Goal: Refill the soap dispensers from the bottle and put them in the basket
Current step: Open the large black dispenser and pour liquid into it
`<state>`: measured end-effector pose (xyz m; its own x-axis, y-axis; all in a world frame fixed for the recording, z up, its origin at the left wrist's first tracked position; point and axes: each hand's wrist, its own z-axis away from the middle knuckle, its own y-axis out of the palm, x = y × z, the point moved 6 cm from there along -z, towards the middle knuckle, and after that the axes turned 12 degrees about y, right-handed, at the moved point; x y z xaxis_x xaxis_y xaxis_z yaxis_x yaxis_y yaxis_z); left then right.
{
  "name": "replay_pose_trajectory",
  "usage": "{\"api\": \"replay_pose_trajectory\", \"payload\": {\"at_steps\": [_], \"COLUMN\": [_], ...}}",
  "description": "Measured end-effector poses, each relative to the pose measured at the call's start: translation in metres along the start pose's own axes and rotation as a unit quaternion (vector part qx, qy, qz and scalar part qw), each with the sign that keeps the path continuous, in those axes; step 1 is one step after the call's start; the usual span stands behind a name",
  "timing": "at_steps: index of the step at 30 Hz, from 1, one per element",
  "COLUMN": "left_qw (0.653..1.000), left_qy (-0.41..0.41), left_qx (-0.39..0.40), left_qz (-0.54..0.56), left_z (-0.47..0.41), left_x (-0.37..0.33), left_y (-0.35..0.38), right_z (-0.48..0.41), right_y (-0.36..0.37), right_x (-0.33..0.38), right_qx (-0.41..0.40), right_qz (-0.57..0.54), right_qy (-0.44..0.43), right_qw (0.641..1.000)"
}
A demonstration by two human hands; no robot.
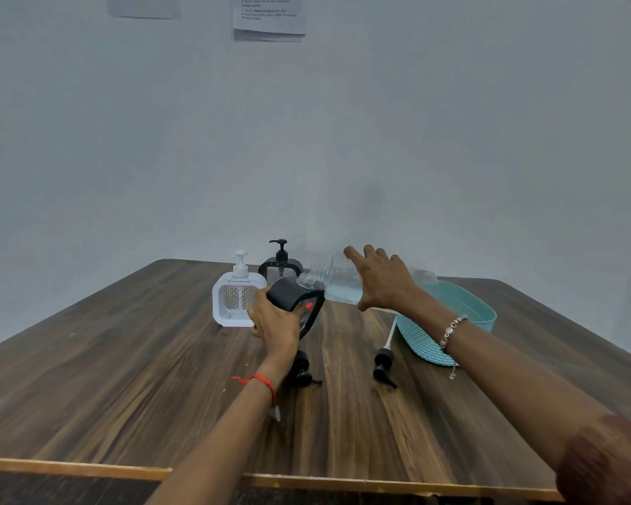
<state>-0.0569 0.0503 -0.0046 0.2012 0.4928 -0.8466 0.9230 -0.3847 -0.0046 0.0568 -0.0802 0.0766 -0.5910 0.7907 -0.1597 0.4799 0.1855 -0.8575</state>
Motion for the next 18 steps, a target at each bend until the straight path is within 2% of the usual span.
{"api": "replay_pose_trajectory", "payload": {"at_steps": [18], "left_qw": [1.0], "left_qy": [-0.001], "left_qx": [-0.005], "left_qz": [-0.004], "left_z": [0.0011], "left_x": [0.0011], "left_y": [0.0003], "right_z": [0.0013], "right_y": [0.0002], "right_x": [-0.0003], "right_qx": [0.007], "right_qz": [-0.003], "right_qy": [-0.002], "right_qw": [1.0]}}
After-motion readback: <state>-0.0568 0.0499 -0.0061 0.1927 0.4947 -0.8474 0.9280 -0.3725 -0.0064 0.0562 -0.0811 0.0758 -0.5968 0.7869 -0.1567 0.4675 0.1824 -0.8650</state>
